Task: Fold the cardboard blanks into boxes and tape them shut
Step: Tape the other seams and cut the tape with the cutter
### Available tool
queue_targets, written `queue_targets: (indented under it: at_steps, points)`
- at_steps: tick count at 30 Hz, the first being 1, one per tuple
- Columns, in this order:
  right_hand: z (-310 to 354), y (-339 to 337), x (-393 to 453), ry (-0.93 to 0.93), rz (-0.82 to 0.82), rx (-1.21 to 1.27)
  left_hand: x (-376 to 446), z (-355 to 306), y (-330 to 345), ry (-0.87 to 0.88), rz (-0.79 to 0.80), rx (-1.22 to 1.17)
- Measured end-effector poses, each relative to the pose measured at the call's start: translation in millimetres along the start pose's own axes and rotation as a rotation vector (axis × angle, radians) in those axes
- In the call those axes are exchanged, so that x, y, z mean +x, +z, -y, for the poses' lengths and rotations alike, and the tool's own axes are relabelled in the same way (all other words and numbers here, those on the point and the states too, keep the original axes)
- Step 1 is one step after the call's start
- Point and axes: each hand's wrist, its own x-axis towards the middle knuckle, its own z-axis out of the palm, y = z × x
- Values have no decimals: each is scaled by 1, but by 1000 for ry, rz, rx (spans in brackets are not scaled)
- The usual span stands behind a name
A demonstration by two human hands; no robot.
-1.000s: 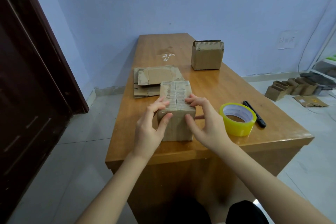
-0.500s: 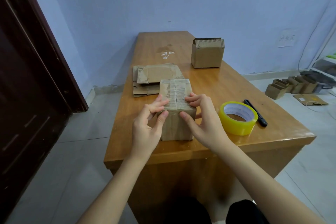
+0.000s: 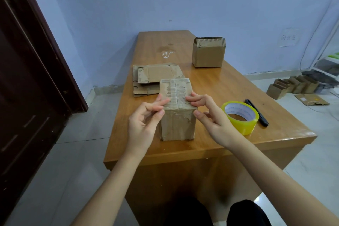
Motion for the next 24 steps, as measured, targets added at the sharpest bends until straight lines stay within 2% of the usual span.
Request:
queue_targets:
  at_steps: [8, 11, 14, 17, 20, 22, 24]
  points:
    - [9, -3, 3, 156, -37, 151, 5, -12, -10, -87, 87, 42]
    - [18, -7, 8, 173, -83, -23, 9, -26, -15, -162, 160, 136]
    - [28, -11, 15, 236, -149, -286, 13, -43, -15, -211, 270, 361]
    - [45, -18, 24, 508, -12, -437, 24, -59, -14, -197, 368, 598]
    - [61, -22, 30, 661, 138, -688, 55, -75, -10, -46, 259, 802]
    - [69, -20, 33, 745, 198, -650, 89, -75, -3, -69, 221, 927]
    - [76, -16, 34, 819, 241, -517, 123, -63, 7, -157, 277, 1081]
